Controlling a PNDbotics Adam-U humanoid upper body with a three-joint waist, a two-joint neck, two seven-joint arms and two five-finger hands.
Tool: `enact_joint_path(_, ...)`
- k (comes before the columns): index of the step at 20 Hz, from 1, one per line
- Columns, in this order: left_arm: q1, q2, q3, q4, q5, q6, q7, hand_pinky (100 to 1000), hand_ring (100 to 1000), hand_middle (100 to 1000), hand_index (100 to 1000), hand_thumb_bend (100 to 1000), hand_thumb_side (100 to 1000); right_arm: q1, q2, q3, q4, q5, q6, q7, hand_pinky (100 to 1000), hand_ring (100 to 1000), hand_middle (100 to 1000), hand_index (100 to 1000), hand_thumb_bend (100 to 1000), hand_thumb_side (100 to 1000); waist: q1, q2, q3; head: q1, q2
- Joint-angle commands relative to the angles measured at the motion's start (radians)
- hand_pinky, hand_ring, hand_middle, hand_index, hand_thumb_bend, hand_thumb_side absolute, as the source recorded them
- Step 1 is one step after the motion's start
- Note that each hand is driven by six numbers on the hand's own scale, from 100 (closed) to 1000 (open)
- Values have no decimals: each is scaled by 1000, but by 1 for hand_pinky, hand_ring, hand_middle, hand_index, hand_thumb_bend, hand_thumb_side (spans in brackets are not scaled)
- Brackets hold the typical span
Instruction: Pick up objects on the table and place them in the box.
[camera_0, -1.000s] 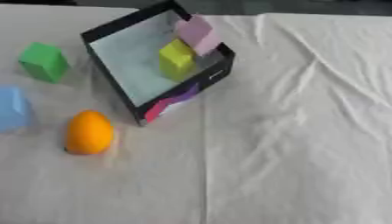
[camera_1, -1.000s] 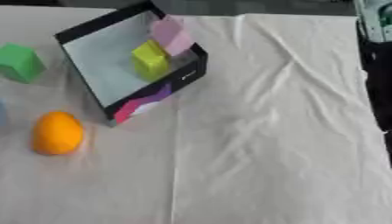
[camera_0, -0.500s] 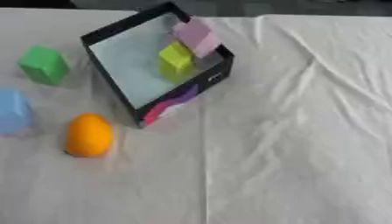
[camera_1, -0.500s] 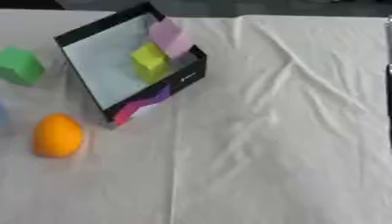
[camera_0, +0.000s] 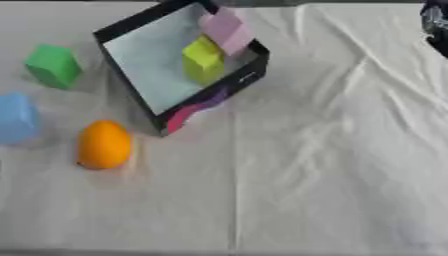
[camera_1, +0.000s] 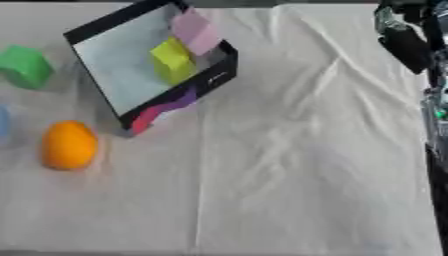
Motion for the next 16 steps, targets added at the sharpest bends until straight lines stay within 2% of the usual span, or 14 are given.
enact_joint_path(1,-6,79,-5,-28,16,12,-36,863,860,856,840,154,659,7,-15,9,7,-57,-34,-55,882,801,808,850,100,551,15,-38,0,-2,13)
enact_joint_path(5,7,177,-7,-47,24,40,-97,866,861,837,841,131,624,27,-33,34,35,-123,-65,-122,882,801,809,848,100,557,22,-43,1,-9,17)
enact_joint_path(10,8,307,-38,-75,-41,96,-178,875,872,850,863,130,539,42,-60,60,53,-204,-91,-202,881,800,807,849,100,556,37,-51,12,-8,21)
enact_joint_path(11,4,333,-54,-72,-56,108,-194,879,875,855,869,158,493,46,-67,63,55,-219,-95,-215,881,798,805,850,100,559,41,-53,15,-7,21)
enact_joint_path(14,-21,407,-94,-40,-101,138,-239,886,882,861,881,235,429,55,-82,65,62,-265,-103,-234,880,797,802,847,100,568,46,-58,22,7,19)
enact_joint_path(16,-44,457,-127,1,-132,152,-270,897,892,868,893,348,378,59,-91,65,67,-296,-104,-236,880,796,801,845,100,569,48,-60,24,22,13)
